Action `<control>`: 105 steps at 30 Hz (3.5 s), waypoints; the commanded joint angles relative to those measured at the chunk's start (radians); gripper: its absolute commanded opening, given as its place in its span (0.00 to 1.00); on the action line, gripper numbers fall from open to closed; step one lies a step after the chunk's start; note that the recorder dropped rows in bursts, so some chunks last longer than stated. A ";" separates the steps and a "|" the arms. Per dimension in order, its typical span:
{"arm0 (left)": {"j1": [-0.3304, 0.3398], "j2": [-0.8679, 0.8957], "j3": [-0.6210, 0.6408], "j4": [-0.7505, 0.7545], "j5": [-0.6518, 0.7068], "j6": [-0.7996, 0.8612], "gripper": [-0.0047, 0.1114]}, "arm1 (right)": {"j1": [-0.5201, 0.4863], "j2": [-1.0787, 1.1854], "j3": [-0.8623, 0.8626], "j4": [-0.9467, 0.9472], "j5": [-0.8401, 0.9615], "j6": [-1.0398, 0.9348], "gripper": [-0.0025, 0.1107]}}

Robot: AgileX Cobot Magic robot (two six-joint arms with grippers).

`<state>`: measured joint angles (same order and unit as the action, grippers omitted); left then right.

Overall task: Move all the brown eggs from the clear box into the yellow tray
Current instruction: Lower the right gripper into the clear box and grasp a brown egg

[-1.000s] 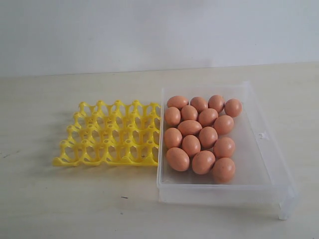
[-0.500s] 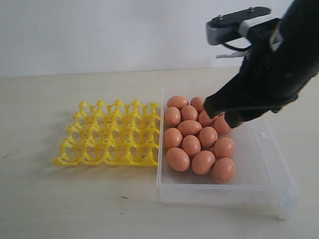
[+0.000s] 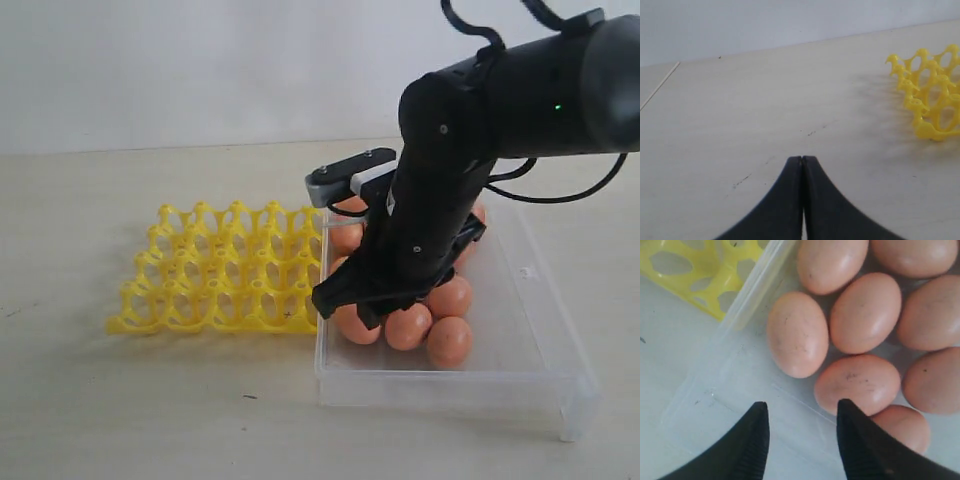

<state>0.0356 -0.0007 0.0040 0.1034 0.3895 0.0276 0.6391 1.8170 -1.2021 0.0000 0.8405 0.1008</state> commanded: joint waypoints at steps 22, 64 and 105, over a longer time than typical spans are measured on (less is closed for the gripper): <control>-0.006 0.001 -0.004 -0.002 -0.009 -0.004 0.04 | -0.007 0.137 -0.139 0.016 -0.028 -0.101 0.48; -0.006 0.001 -0.004 -0.002 -0.009 -0.004 0.04 | -0.022 0.293 -0.225 0.028 0.020 -0.169 0.02; -0.006 0.001 -0.004 -0.002 -0.009 -0.004 0.04 | -0.026 0.261 -0.141 0.027 -0.091 -0.206 0.52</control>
<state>0.0356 -0.0007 0.0040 0.1034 0.3895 0.0276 0.6208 2.0603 -1.3454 0.0279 0.7721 -0.1020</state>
